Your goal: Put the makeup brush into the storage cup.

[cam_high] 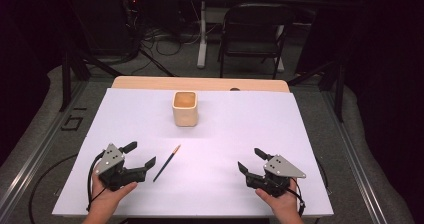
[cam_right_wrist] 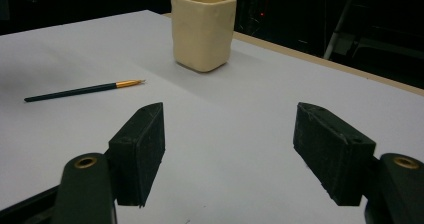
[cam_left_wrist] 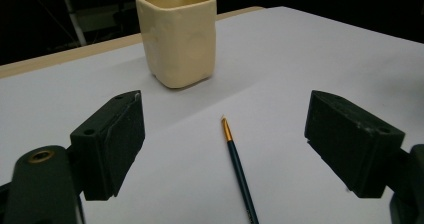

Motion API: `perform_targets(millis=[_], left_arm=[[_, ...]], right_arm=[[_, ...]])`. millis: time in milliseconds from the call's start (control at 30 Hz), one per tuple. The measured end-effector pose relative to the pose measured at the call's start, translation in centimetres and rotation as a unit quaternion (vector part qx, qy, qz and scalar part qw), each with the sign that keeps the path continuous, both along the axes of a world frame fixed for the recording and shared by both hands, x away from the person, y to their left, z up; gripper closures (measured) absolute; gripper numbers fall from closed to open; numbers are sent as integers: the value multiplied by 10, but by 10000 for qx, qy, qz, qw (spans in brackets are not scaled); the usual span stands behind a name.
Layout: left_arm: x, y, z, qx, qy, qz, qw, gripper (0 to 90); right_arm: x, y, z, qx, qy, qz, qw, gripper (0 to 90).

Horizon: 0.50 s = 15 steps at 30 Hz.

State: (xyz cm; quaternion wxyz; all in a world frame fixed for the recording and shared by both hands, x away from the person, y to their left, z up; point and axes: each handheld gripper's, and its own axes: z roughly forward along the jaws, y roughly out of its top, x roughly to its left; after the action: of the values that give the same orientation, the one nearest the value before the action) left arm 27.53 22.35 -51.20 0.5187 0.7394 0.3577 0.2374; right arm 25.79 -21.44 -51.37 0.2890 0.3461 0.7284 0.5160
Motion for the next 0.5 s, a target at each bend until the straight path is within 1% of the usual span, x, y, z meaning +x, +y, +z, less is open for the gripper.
perform_targets(millis=[100,133,167,200,267,300,400,467,500], left_arm=[[0,0,0,36,19,12,10000,165],[0,0,0,6,16,38,10000,165],[0,0,0,6,16,38,10000,165],[0,1,1,15,49,39,10000,165],[0,1,1,26,120,54,9999,165],[0,1,1,26,120,54,9999,170],[1,1,1,5,158,80,9998,177],[1,1,2,-47,201,66,9998,178],[1,1,2,-47,228,53,9997,183]], right_arm=[[1,0,-1,-10,6,-13,10000,287],[1,-1,-1,-22,14,-9,10000,286],[1,0,-2,21,-41,-23,10000,286],[1,0,-2,21,-41,-23,10000,286],[2,-3,-2,-1,29,-35,10000,287],[3,-3,-2,2,60,-36,10000,290],[4,-4,-3,21,61,-38,10000,308],[4,-4,-3,13,66,-52,10000,311],[3,-5,-2,21,115,-52,9999,312]])
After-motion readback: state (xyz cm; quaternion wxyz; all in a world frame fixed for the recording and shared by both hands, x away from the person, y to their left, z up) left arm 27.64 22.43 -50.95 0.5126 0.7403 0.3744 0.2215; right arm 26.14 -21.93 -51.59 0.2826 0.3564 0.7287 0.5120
